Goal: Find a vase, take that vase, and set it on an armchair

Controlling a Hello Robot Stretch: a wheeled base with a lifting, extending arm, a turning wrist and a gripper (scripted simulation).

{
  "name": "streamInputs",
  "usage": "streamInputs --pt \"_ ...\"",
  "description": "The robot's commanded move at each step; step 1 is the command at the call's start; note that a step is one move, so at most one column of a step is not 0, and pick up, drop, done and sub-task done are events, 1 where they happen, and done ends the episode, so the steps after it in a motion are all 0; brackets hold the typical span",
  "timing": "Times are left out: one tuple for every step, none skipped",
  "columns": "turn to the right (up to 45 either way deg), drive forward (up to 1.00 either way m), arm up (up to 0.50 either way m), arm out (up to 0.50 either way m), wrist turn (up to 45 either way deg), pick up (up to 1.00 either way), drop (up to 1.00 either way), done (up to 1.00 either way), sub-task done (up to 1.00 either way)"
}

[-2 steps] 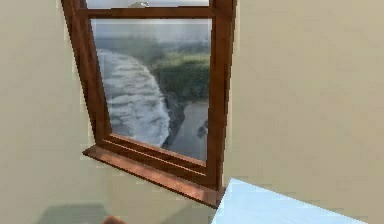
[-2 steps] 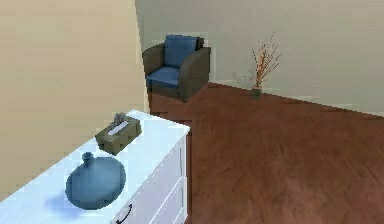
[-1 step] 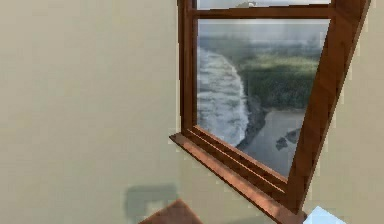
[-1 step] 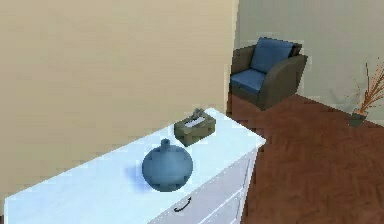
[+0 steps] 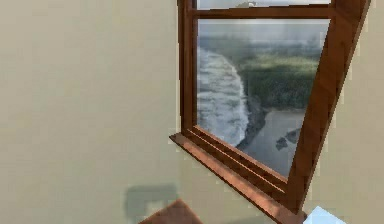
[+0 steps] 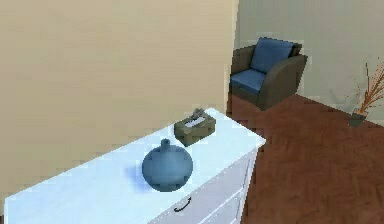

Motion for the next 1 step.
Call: streamInputs --pt "0.0 0.00 0.38 0.00 0.0 0.00 0.00 0.00 0.00"
